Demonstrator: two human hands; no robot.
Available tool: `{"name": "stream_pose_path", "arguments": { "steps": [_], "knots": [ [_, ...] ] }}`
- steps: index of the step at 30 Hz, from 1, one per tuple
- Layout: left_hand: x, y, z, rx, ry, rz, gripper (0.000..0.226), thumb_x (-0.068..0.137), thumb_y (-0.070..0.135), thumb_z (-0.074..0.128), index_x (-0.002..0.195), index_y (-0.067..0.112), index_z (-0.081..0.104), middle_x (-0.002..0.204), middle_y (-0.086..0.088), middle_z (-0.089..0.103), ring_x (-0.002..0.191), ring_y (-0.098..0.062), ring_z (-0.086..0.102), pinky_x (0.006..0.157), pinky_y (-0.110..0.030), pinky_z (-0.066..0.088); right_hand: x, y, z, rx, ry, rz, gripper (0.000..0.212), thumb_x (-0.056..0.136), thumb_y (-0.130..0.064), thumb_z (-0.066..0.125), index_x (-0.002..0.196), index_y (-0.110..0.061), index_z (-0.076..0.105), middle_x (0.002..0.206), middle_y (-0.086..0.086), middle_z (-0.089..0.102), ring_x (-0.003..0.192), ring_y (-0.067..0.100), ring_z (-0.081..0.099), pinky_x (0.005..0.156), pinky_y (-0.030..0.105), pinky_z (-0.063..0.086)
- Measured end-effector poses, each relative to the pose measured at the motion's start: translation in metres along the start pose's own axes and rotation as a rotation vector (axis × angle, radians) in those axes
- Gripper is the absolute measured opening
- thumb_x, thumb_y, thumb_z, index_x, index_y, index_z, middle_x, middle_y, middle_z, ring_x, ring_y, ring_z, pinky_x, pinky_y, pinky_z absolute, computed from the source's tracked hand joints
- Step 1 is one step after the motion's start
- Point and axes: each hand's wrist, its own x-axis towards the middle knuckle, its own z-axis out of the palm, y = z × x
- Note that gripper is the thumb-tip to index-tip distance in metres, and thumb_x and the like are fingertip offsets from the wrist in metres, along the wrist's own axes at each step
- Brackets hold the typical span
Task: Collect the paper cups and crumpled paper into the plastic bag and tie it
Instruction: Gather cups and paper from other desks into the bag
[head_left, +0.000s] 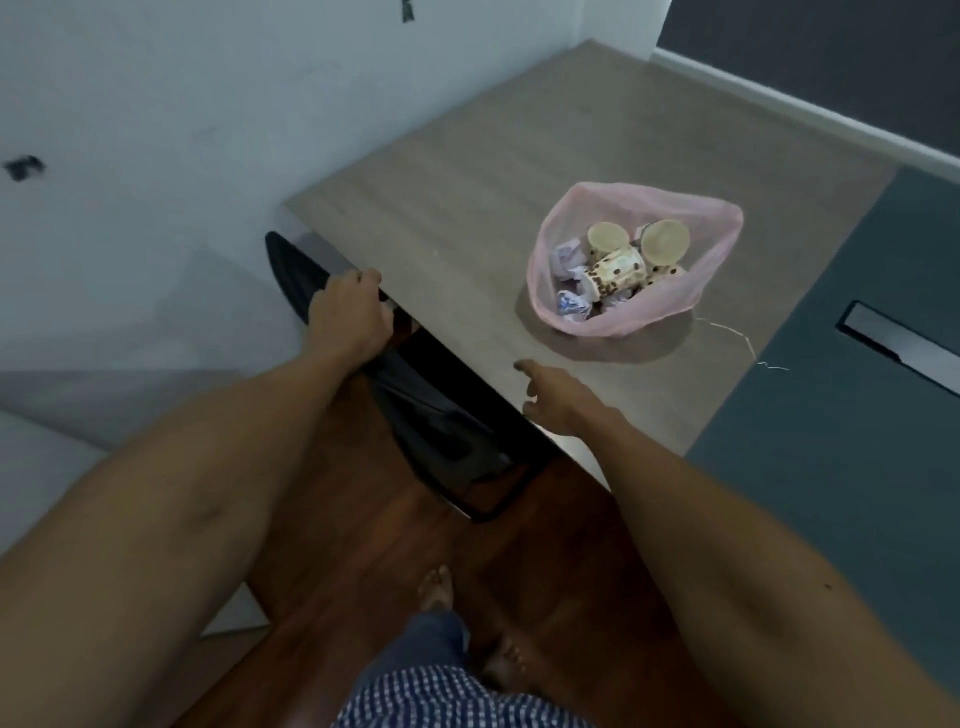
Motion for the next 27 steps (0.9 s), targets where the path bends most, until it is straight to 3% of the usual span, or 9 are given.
{"name": "stream_pose_path", "arguments": {
  "steps": [2,7,10,13,19,27],
  "knots": [
    [-0.008,-0.020,-0.001,0.039,0.025,-0.066,0.038,0.092,0.024,0.053,0.124,0.005,0.059,0.125,-0.021,0.059,0.113,-0.039,0.054,0.091,-0.049,0.046,0.000,-0.013,0.016,-0.015,-0.063,-0.039,0.077,0.085,-0.019,0.064,0.155,-0.023,0.032,0.137,0.014,0.057,0.121,0.032,0.056,0.098,0.044,0.050],
    [-0.021,-0.057,0.002,-0.050,-0.055,-0.260,0.055,0.096,0.035,0.049,0.144,0.009,0.045,0.156,-0.018,0.034,0.136,-0.041,0.037,0.107,-0.052,0.037,0.002,-0.040,0.051,-0.035,-0.127,-0.064,0.070,0.090,-0.022,0.064,0.154,-0.017,0.037,0.138,0.014,0.058,0.123,0.033,0.057,0.098,0.040,0.049],
    [-0.023,-0.070,0.008,-0.221,-0.109,-0.322,0.060,0.099,0.045,0.044,0.150,0.014,0.036,0.153,-0.016,0.036,0.131,-0.041,0.044,0.103,-0.052,0.043,0.008,-0.056,0.059,-0.060,-0.111,-0.061,0.046,0.097,-0.018,0.060,0.142,-0.012,0.053,0.129,0.015,0.062,0.114,0.033,0.061,0.091,0.038,0.048],
    [-0.021,-0.073,0.015,-0.422,-0.102,-0.328,0.060,0.103,0.037,0.042,0.155,0.011,0.029,0.146,-0.022,0.042,0.126,-0.039,0.049,0.101,-0.045,0.044,0.013,-0.066,0.059,-0.148,-0.134,-0.020,0.033,0.099,-0.018,0.059,0.131,-0.009,0.059,0.126,0.017,0.060,0.110,0.034,0.060,0.087,0.038,0.048],
    [-0.016,-0.086,0.018,-0.592,-0.036,-0.379,0.057,0.104,0.022,0.040,0.157,0.007,0.027,0.145,-0.022,0.041,0.127,-0.036,0.046,0.103,-0.039,0.040,0.016,-0.096,0.067,-0.230,-0.160,-0.009,0.035,0.100,-0.020,0.060,0.132,-0.007,0.058,0.119,0.017,0.062,0.106,0.036,0.062,0.079,0.038,0.048],
    [0.020,-0.169,0.010,-0.620,-0.021,-0.416,0.054,0.103,0.010,0.040,0.156,0.009,0.032,0.152,-0.018,0.044,0.135,-0.032,0.047,0.112,-0.032,0.038,0.035,-0.178,0.112,-0.276,-0.165,-0.144,0.025,0.105,-0.029,0.052,0.117,-0.008,0.057,0.105,0.011,0.062,0.085,0.027,0.060,0.067,0.037,0.045]
  ]
}}
